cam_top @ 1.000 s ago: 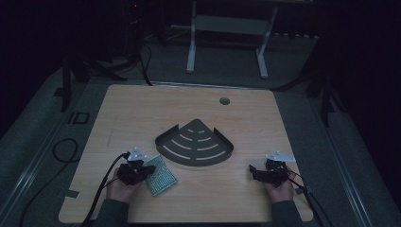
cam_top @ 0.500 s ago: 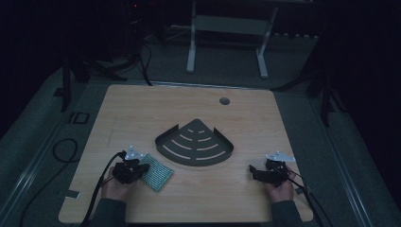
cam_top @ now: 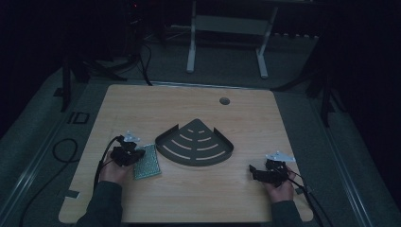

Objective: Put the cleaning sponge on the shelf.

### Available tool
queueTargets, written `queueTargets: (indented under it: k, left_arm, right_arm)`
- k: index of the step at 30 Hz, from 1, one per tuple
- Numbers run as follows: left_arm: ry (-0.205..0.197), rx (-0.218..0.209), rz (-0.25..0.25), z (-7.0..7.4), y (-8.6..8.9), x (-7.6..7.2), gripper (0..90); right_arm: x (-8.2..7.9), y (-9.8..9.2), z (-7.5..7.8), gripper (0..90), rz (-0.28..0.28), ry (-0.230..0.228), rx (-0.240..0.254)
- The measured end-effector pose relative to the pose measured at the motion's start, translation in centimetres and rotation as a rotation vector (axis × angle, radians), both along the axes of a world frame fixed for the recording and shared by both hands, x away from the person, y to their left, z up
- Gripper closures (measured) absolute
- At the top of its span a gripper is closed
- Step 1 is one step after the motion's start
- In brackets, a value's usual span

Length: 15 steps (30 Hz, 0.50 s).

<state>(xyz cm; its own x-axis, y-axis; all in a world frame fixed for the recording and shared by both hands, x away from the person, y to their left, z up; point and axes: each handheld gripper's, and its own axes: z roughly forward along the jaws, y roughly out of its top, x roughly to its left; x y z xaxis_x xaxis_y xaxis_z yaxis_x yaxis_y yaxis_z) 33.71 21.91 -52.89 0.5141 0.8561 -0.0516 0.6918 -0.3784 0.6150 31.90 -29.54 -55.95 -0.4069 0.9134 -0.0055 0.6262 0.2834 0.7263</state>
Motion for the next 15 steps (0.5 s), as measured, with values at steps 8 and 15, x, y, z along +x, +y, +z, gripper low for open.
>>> queueTargets:
  k: [8,15]
  left_arm:
    - [-0.003,0.007,0.010,0.3,0.5,0.9,86.9]
    - [0.000,-0.024,0.001,1.0,0.7,-1.2,89.7]
  right_arm:
    - [0.0,0.0,0.0,15.4,0.000,0.000,0.000]
    - [0.0,0.0,0.0,15.4,0.000,0.000,0.000]
